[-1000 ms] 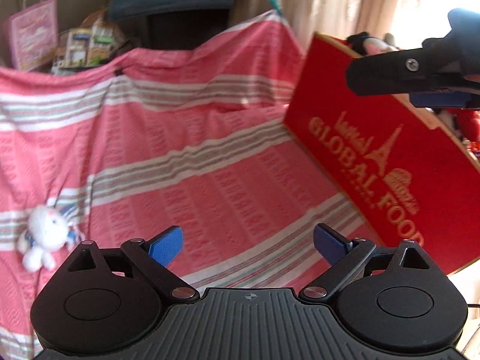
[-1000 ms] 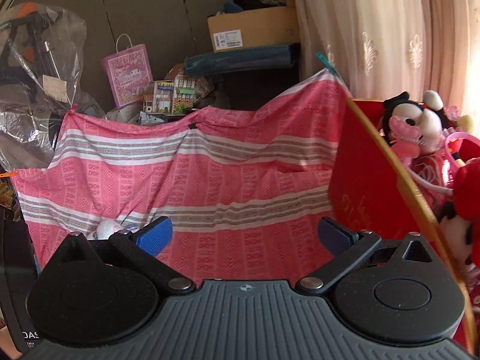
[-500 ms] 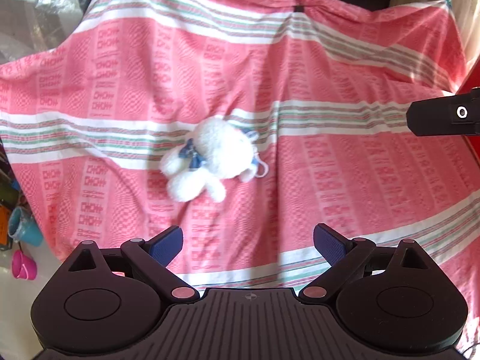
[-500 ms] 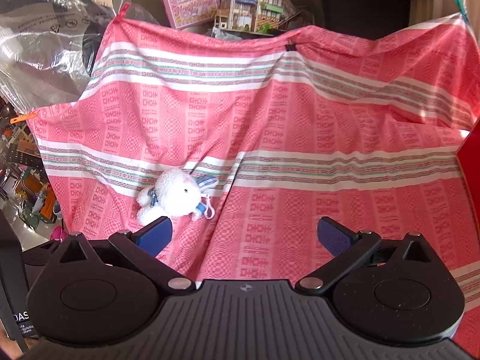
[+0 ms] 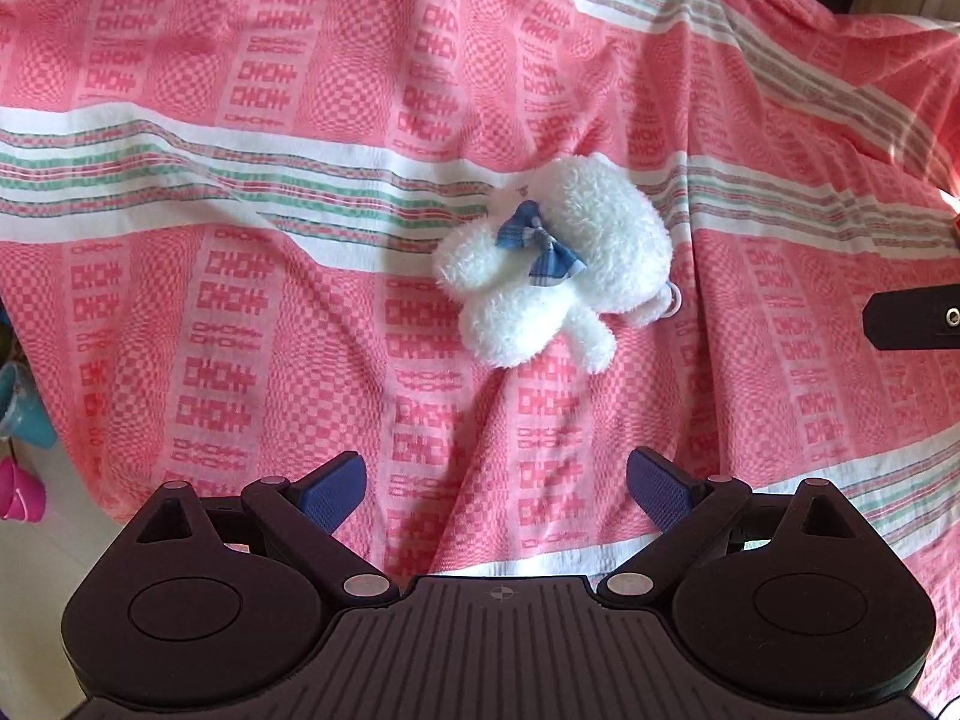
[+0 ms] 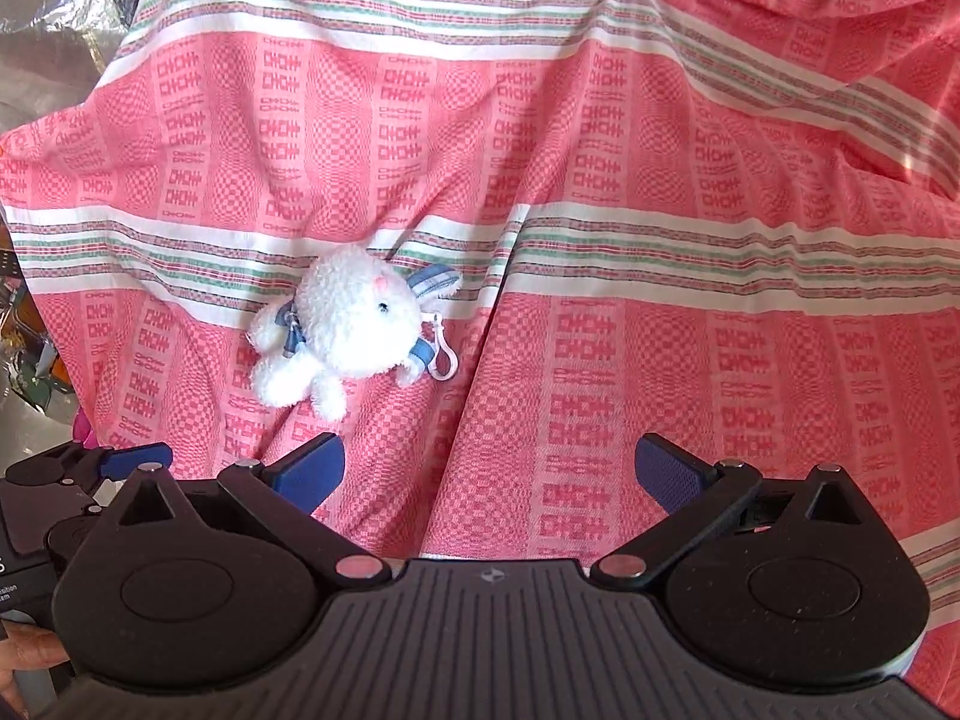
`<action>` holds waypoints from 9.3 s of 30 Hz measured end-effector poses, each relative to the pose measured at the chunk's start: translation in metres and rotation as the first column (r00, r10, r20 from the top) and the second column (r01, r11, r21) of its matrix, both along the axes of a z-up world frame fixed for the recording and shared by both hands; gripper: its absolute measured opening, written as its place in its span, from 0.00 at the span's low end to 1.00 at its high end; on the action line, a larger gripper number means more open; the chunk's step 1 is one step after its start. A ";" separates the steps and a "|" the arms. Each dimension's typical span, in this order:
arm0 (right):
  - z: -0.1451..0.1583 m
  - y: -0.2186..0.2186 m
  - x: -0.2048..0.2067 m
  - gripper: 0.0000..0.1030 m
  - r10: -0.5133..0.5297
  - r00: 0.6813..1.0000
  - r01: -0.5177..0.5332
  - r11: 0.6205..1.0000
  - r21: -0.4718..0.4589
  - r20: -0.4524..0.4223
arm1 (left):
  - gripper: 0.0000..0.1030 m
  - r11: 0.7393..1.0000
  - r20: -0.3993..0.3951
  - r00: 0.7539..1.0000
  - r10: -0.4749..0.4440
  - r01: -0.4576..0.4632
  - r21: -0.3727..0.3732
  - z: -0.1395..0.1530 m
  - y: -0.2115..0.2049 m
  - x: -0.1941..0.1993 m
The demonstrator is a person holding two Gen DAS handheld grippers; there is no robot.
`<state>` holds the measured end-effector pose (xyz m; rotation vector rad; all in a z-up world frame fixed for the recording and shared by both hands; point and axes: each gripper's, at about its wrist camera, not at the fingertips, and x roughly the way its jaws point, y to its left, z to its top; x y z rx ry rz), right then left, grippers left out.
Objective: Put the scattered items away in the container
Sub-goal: 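Withdraw both grippers from the box back over the white bunny, then lower the right gripper onto the white bunny plush, then close the right gripper on the bunny's ear and lift it, then close the left gripper on the bunny's ear while the right gripper holds it, then carry the bunny with both grippers over the red box, then lower the bunny into the box and open both grippers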
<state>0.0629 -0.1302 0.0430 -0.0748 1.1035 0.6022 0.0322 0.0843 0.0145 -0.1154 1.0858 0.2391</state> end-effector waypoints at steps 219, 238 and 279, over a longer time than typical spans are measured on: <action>0.119 -0.253 -0.135 0.05 -0.298 0.924 0.182 0.893 0.412 0.238 | 0.02 0.754 0.366 0.700 -0.614 0.657 0.008 0.181 -0.275 -0.053; 0.198 -0.512 -0.250 0.05 -0.516 0.707 0.343 0.848 0.404 0.484 | 0.03 0.495 0.511 0.411 -0.755 0.869 0.032 0.234 -0.548 -0.161; 0.140 -0.675 0.136 0.81 -0.267 0.917 0.156 0.925 0.348 0.297 | 0.91 0.908 0.376 0.831 -0.409 0.413 0.073 0.203 -0.697 0.126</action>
